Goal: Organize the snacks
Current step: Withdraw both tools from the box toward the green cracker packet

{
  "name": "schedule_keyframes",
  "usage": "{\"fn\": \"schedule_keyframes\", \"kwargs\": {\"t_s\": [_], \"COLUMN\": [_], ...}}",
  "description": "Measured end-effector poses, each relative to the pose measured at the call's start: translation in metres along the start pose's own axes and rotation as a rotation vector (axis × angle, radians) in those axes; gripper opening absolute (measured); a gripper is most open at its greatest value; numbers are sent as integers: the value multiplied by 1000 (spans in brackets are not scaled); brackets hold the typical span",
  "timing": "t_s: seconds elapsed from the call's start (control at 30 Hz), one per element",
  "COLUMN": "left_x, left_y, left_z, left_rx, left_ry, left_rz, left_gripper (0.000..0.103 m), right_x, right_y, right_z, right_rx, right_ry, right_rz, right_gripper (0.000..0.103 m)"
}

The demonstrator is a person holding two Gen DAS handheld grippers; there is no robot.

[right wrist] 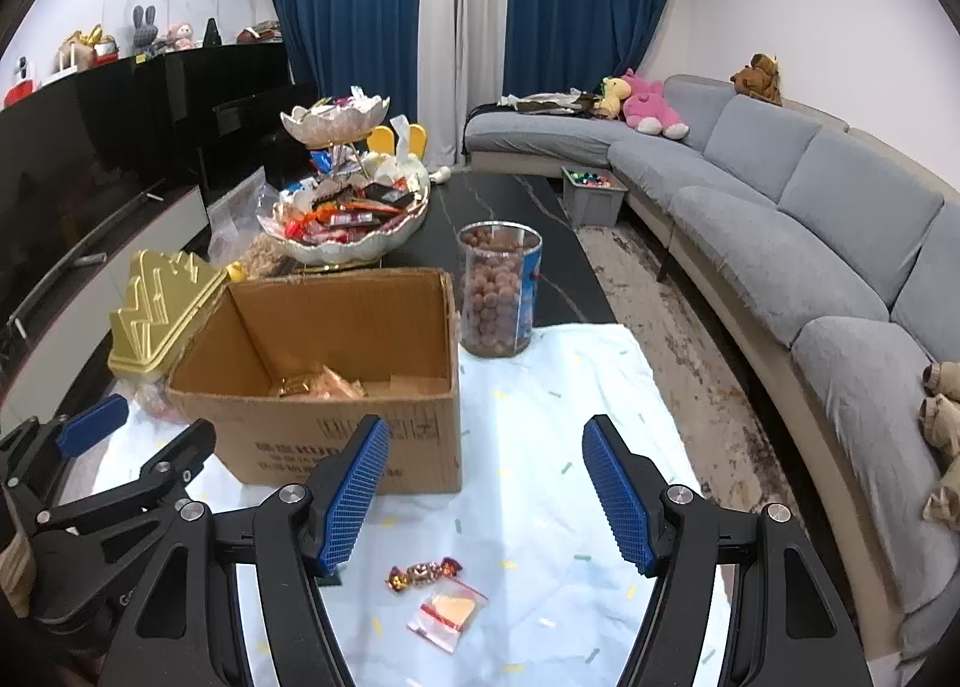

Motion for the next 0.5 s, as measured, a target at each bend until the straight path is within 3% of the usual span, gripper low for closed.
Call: {"fn": "schedule_keyframes", "kwargs": {"t_s": [0.5], "left_x": [21], "left_y": [-8], "left_z": [-31], "left_rx": [10], "left_ry": [53], "left_rz": [-2], "left_gripper": [68], "right_x": [17], "right_y": [-3], "right_z": [-35], "right_rx": [9], "right_ry": [62], "right_rz": [-6], "right_gripper": [68]}}
Point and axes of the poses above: each gripper's, at about its wrist camera, not at the fingertips, and x roughly the way its jaws point, y to its left, z to its top, the point moved 10 cm from there along x, roughly the way its jaws point, and after that the axes turned 3 degrees about y, right-handed, at the moved point
